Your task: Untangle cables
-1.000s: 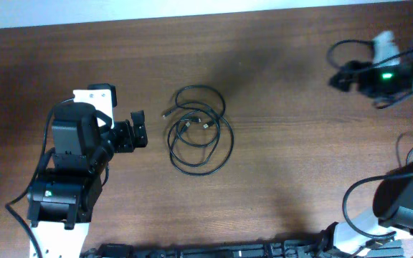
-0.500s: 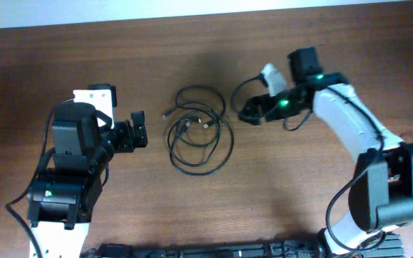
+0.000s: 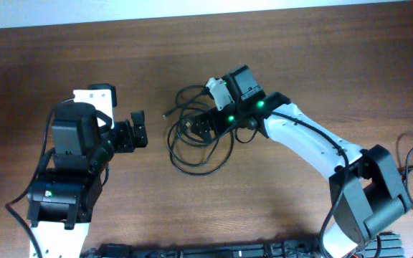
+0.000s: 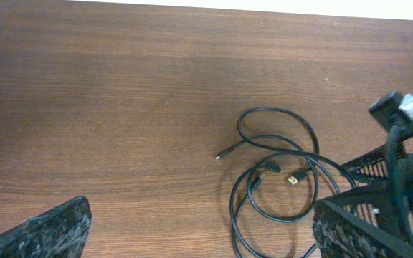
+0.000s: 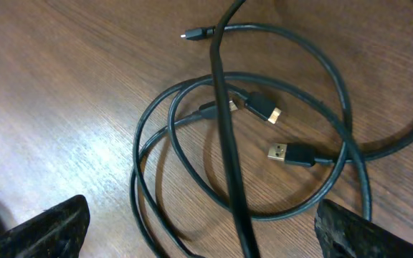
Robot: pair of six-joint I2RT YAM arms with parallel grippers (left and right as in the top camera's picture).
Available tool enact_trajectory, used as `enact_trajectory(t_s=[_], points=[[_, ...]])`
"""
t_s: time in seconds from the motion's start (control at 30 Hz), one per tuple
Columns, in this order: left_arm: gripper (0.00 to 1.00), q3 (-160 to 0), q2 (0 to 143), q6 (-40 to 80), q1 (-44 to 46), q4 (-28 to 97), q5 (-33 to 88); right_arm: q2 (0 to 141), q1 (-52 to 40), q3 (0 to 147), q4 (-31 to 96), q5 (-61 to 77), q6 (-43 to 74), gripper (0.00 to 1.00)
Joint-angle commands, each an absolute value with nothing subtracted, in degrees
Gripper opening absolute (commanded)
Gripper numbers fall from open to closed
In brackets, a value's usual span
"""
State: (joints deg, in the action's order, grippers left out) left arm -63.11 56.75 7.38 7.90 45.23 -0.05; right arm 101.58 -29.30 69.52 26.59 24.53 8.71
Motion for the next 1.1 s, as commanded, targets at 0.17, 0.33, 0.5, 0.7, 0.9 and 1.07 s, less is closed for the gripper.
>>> enact_trajectory(t_s=[0.17, 0.33, 0.5, 0.7, 0.9, 1.07], points=[[0.99, -63.5, 56.7, 8.1, 7.6, 45.1, -0.4, 106.3, -30.3, 69.0, 26.8, 20.3, 12.6, 0.04], [0.99, -63.5, 56.7, 8.1, 7.6, 45.1, -0.4, 104.4, -29.8, 70.2, 29.2, 20.3, 12.5, 0.04], [0.99, -63.5, 56.7, 8.1, 7.6, 45.1, -0.4, 96.8, -26.9, 76.1, 36.1, 20.3, 9.7, 0.04], [0.99, -63.5, 56.7, 8.1, 7.6, 45.1, -0.4, 84.9, -25.0, 84.2, 39.8, 20.3, 8.1, 0.04], [0.99, -63.5, 56.7, 8.1, 7.6, 45.1, -0.4, 76.2, -25.0, 91.0, 38.9, 17.0, 7.6, 0.04], [0.99, -63.5, 56.7, 8.1, 7.6, 45.1, -0.4, 70.7, -25.0, 93.8, 34.0, 17.1, 7.0, 0.04]])
